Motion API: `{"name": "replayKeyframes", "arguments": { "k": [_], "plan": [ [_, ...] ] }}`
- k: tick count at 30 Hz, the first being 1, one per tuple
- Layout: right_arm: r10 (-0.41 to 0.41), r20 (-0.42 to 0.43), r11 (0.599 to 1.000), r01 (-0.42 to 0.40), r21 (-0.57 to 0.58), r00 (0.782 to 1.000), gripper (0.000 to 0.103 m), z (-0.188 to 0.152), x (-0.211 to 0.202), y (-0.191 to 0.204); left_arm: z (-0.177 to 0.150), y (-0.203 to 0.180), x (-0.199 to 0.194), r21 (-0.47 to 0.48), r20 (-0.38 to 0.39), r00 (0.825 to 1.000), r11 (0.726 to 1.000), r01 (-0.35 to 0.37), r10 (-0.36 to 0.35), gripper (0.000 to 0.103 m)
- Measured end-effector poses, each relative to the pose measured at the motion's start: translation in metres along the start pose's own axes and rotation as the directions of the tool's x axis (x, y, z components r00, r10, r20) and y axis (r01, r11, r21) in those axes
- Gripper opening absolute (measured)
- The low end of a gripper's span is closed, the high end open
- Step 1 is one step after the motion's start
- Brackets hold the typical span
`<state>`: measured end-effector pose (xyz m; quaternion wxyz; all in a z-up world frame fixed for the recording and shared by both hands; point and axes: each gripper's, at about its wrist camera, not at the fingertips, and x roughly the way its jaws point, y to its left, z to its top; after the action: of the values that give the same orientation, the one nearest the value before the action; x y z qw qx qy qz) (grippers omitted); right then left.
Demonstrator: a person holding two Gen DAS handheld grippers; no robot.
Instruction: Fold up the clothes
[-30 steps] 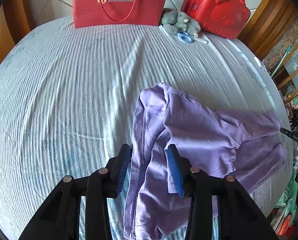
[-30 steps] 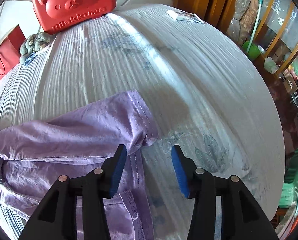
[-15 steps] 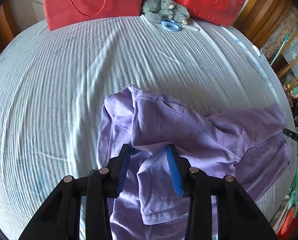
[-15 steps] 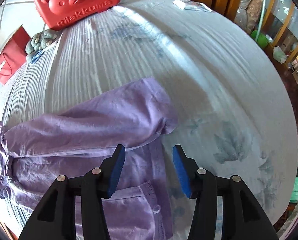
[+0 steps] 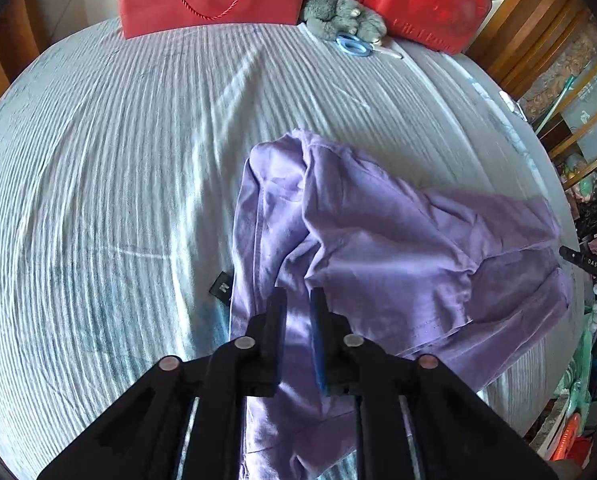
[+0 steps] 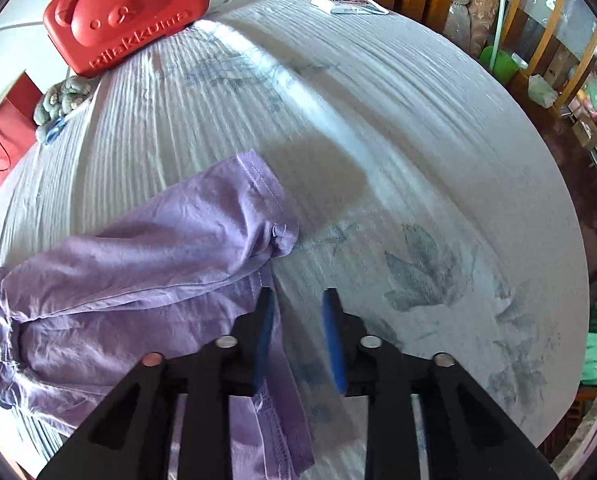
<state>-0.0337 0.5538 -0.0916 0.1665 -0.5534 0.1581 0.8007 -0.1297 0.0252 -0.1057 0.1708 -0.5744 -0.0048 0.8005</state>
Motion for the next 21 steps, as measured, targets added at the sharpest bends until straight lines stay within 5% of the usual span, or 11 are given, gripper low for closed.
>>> {"name": "replayKeyframes", "arguments": {
  "k": [2,10,12,15,17,21],
  "plan": [
    [0.034,0.004,0.999,-0.034,-0.002,0.999,0.041,-0.004,-0.002,0.002,0.007,-0.007,0.004,0.018,0.026,1.000,1.000,-0.001,0.000,0.042],
    [0.067,0.039,0.997,-0.068,0.032,0.997,0.042,0.010,0.000,-0.003,0.027,-0.036,0.033,0.066,-0.011,0.999,0.997,0.045,-0.044,0.041],
    [0.068,0.038,0.996,-0.070,0.048,0.997,0.047,0.019,0.006,-0.005,0.025,-0.043,0.037,0.077,-0.030,0.999,0.997,0.031,-0.029,0.007],
    [0.084,0.024,0.994,-0.086,0.069,0.996,0.048,0.033,0.023,0.000,0.021,-0.046,0.028,0.061,-0.022,1.000,0.998,0.022,-0.021,0.006],
    [0.074,0.013,0.996,-0.074,0.045,0.997,0.013,0.038,0.027,0.008,0.020,-0.042,0.016,0.032,-0.005,1.000,0.999,0.013,-0.013,0.005],
    [0.043,0.063,0.999,-0.042,-0.018,0.997,0.010,0.038,0.006,0.021,0.016,-0.030,-0.020,-0.025,0.044,0.999,1.000,-0.015,0.016,0.003]
  ]
}}
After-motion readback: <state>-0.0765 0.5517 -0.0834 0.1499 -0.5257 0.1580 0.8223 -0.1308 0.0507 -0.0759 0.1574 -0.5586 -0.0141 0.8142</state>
